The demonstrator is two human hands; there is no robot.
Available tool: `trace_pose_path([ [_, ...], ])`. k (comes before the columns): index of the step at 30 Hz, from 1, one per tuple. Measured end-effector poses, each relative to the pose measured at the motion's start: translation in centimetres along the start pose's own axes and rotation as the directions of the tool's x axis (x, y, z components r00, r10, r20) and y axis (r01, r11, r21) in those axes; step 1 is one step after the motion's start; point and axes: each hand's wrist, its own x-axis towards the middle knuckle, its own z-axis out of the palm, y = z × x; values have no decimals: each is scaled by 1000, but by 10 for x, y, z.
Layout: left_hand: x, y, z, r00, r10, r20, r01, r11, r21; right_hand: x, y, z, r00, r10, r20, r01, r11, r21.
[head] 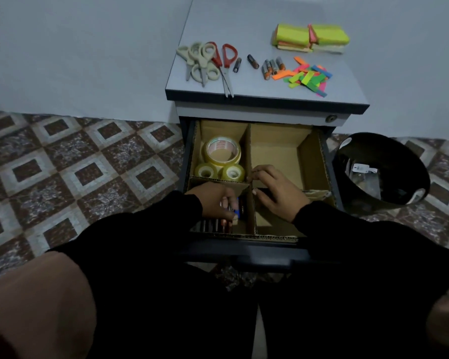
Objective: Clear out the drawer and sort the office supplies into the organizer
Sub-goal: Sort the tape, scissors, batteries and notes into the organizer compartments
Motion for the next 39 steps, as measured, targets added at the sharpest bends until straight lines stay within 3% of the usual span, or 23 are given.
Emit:
trace_pose_path([
  [4, -10, 14, -31, 984, 33, -177, -33, 999, 4, 11, 1, -24, 999, 2, -37, -3, 1000, -12],
  [8, -7, 34, -71, 902, 118, -415, -112, 993, 39, 33, 2, -60, 997, -9, -72, 2, 996, -94],
  [16, 23, 63, -156, 781, 170, -601, -106, 984, 141, 87, 11, -143, 984, -13, -177, -20, 983, -181],
  [21, 53, 63, -194, 774, 212, -597, -36, 955, 293, 119, 28, -172, 979, 5, -205, -46, 979, -198],
  [28, 94, 64, -235, 887, 65, -458, 232, 794, 562, 160, 50, -185, 986, 119, -120, -140, 973, -185],
  [33, 107, 64, -246, 935, -14, -356, 253, 727, 638, 180, 60, -182, 974, 227, 19, -217, 949, -230],
  [39, 117, 63, -246, 915, 18, -403, 263, 730, 630, 195, 64, -179, 952, 299, 58, -275, 925, -261],
])
